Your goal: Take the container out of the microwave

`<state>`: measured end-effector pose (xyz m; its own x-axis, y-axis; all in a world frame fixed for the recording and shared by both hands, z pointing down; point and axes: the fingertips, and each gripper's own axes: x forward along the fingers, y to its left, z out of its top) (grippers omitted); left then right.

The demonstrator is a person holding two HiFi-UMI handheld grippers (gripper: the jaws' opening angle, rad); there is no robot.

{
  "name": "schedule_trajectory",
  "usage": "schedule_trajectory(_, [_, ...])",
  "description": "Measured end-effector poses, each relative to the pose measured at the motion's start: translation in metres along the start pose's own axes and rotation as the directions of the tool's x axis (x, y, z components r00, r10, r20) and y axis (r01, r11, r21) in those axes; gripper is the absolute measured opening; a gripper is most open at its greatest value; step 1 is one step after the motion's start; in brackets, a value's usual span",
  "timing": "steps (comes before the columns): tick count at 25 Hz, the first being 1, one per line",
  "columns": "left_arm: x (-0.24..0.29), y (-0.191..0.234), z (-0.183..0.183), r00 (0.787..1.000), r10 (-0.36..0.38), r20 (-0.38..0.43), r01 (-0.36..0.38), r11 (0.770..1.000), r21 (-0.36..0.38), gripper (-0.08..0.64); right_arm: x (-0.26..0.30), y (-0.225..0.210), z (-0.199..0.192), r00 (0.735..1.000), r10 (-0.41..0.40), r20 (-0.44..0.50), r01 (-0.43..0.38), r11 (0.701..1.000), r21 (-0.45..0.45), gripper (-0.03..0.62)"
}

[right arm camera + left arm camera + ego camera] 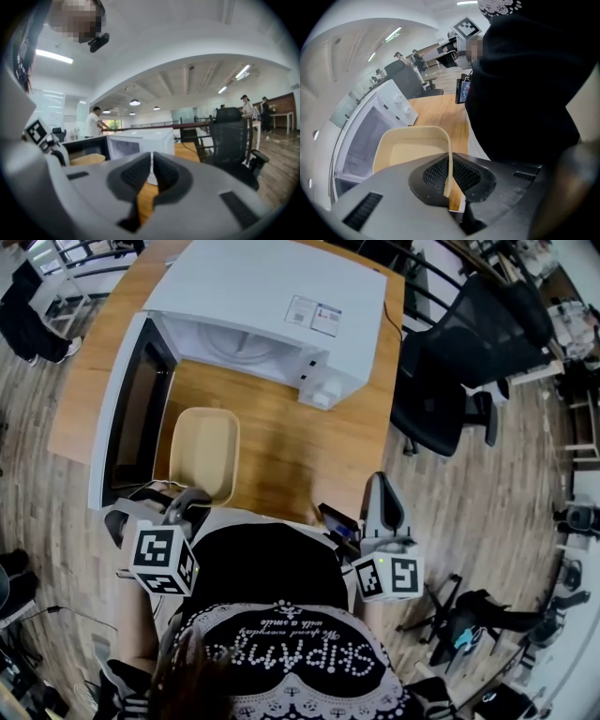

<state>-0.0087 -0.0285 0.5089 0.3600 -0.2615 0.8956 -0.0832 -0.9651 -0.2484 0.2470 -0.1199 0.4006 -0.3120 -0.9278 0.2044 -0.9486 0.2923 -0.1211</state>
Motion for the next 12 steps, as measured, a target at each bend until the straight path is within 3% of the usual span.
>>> schedule_trajectory(12, [-0.002,0.020,0.006,1.000,0.016,0.007,-0.016,0.999,0.037,0.038,0.002,-0.010,0.007,1.000,-0.022,0.016,0.022,1.000,-0.018,0.037])
